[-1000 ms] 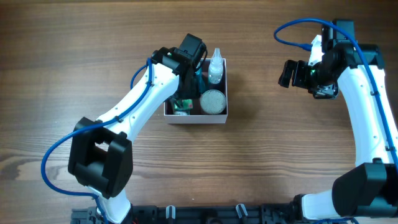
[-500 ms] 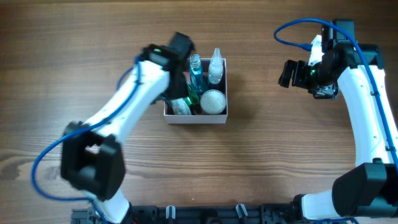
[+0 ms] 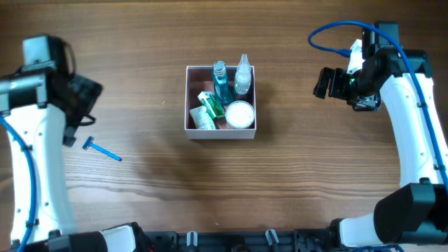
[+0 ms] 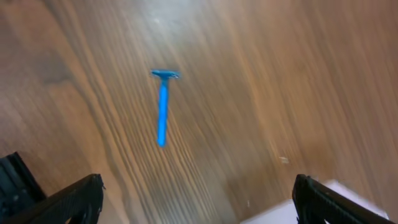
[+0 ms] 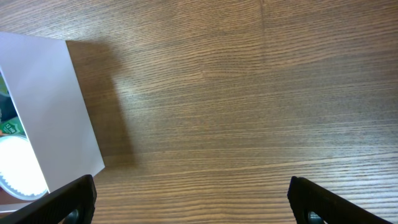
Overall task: Pack container
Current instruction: 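Move the left gripper to the blue razor and grasp its handle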
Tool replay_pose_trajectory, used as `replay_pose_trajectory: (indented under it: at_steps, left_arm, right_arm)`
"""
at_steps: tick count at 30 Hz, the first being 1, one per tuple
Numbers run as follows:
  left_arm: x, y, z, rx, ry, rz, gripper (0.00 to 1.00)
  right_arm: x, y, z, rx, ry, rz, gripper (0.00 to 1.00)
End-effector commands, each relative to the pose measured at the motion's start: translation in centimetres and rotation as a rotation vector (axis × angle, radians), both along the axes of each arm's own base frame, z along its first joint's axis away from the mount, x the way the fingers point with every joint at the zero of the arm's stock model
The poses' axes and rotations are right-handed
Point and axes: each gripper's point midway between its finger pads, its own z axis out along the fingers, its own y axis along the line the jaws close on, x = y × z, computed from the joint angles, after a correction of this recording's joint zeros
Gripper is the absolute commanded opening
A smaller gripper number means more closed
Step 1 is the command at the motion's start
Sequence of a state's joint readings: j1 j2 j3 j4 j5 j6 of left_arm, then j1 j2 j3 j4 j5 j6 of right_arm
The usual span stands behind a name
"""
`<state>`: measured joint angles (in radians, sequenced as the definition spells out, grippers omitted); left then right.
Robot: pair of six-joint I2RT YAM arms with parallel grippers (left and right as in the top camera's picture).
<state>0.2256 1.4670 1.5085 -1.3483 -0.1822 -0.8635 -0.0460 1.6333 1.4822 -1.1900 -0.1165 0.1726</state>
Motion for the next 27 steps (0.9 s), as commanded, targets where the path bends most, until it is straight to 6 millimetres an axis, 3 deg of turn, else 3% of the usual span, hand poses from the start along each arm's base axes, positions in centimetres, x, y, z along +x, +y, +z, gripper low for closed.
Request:
replay_pose_trajectory:
  at_steps: [1,7,12,27]
  left_arm:
    - [-1.4,1.5,-4.8,-0.087,0.051,0.073,0.99]
    - [-3.0,2.1,-11.1,-0.127,0.091,0.116,0.99]
    - [-4.0,2.1,-14.8,-0.129,0.099,0.127,0.99]
    - [-3.1,2.5,-20.6,-0.143,0.154,0.107,0.98]
  right_arm:
    - [0.0,0.3,-0.3,0.012,0.009,0.020,1.00]
    - [0.0,0.3,-0.3,0.012,0.010,0.020,1.00]
    - [0.0,0.3,-0.3,0.012,0.010,0.019,1.00]
    - [-0.1,0.3,-0.3,0.012,0.011,0.020,1.00]
